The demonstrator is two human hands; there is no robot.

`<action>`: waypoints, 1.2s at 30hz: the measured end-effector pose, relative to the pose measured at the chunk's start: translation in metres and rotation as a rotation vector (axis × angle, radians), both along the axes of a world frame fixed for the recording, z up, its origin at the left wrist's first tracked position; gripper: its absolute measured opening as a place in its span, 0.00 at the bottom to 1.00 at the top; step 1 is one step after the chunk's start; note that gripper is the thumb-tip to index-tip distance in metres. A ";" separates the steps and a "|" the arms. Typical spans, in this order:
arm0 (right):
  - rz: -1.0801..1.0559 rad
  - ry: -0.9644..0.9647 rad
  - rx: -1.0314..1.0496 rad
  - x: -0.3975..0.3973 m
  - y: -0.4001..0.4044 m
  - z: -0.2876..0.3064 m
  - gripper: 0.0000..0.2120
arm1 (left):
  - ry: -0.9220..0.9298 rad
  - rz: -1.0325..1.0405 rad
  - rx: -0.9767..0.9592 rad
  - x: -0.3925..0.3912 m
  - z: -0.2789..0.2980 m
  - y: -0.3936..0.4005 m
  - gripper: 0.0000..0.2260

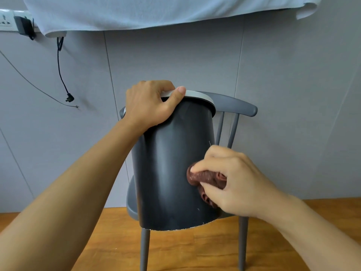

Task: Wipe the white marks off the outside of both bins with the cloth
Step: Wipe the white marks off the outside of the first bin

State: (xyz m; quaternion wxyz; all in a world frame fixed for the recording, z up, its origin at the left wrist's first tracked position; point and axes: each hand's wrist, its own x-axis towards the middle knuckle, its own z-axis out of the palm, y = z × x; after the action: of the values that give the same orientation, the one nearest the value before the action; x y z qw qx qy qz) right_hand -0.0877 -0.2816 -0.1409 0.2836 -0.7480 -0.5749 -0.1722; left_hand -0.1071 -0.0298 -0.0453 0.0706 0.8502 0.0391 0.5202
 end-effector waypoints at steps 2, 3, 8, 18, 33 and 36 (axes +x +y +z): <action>0.021 0.016 -0.118 -0.005 -0.005 -0.003 0.13 | 0.002 -0.005 0.000 0.000 0.000 0.000 0.22; 0.030 0.012 -0.169 -0.007 -0.007 -0.004 0.14 | 0.004 -0.007 0.003 0.001 0.000 0.000 0.22; -0.005 0.063 0.101 -0.005 -0.006 0.005 0.13 | -0.003 0.008 0.001 0.001 -0.002 0.010 0.24; 0.019 0.067 0.001 0.001 0.003 0.000 0.13 | -0.015 0.035 -0.013 0.006 -0.004 0.025 0.26; -0.051 0.159 0.186 0.003 0.005 -0.008 0.15 | -0.022 0.021 -0.001 0.004 -0.004 0.028 0.28; -0.008 0.108 0.079 0.002 0.003 -0.009 0.15 | -0.022 0.015 -0.016 0.004 -0.005 0.029 0.27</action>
State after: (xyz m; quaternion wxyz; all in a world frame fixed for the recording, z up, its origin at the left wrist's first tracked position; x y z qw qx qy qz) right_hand -0.0856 -0.2786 -0.1504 0.3427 -0.7467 -0.5486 -0.1551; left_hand -0.1032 -0.0008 -0.0504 0.0741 0.8436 0.0489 0.5296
